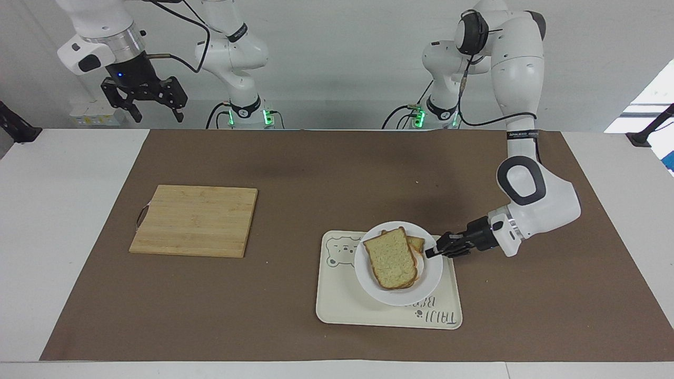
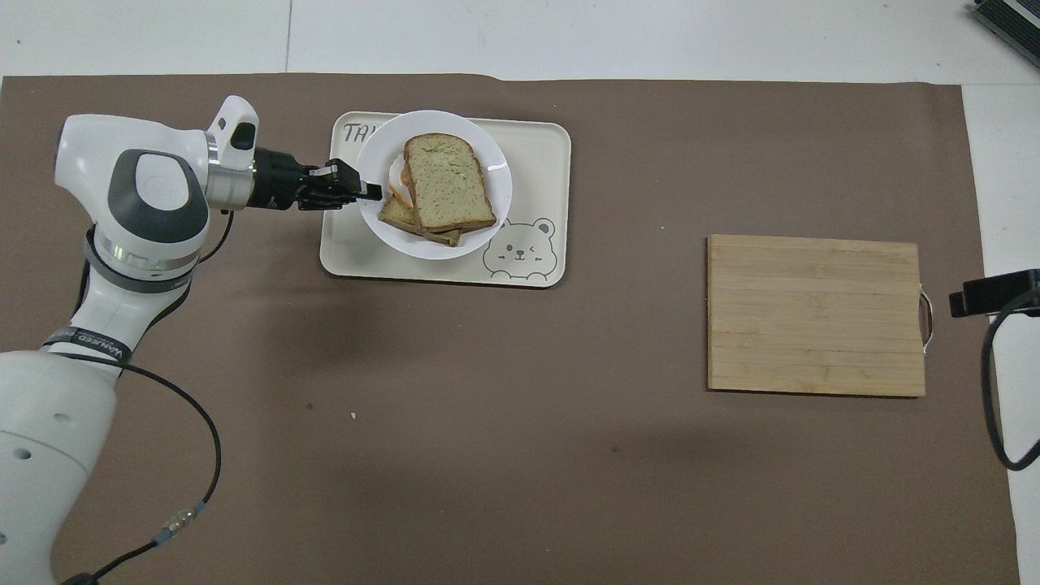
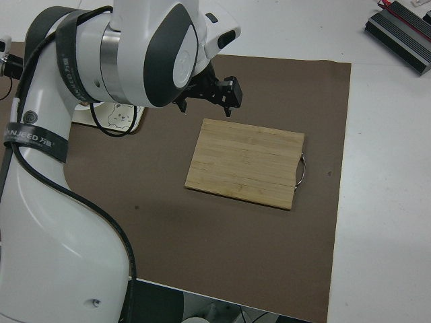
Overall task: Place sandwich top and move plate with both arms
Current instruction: 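Slide the plate with the left gripper onto the cream tray, then open the left gripper and withdraw it from the plate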
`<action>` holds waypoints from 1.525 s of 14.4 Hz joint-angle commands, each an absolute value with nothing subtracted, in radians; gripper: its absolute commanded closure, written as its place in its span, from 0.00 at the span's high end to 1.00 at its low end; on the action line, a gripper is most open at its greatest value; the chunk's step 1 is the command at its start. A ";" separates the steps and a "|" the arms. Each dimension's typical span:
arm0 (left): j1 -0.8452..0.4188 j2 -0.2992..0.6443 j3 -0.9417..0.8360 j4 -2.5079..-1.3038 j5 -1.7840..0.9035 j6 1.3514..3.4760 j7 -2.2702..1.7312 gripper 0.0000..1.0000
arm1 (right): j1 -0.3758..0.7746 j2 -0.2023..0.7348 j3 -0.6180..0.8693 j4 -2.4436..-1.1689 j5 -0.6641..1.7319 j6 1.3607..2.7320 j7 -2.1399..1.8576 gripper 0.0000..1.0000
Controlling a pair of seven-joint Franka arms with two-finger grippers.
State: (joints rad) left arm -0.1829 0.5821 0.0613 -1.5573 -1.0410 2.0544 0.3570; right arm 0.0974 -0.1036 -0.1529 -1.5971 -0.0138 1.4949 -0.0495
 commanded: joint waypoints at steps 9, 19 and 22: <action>-0.219 0.657 0.071 -1.516 -1.008 2.131 0.342 0.00 | 0.091 -0.115 -0.143 -1.605 0.014 1.488 -0.067 1.00; -0.225 0.527 0.081 -1.575 -0.601 2.126 0.302 1.00 | 0.089 -0.115 -0.143 -1.605 0.014 1.488 -0.067 1.00; -0.212 0.437 0.081 -1.603 -0.421 2.099 0.278 1.00 | 0.089 -0.115 -0.143 -1.605 0.014 1.488 -0.067 1.00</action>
State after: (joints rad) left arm -0.2110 0.5261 0.0688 -1.5402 -0.5045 2.1193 0.2913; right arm 0.0988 -0.1036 -0.1471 -1.5970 -0.0089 1.4950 -0.0495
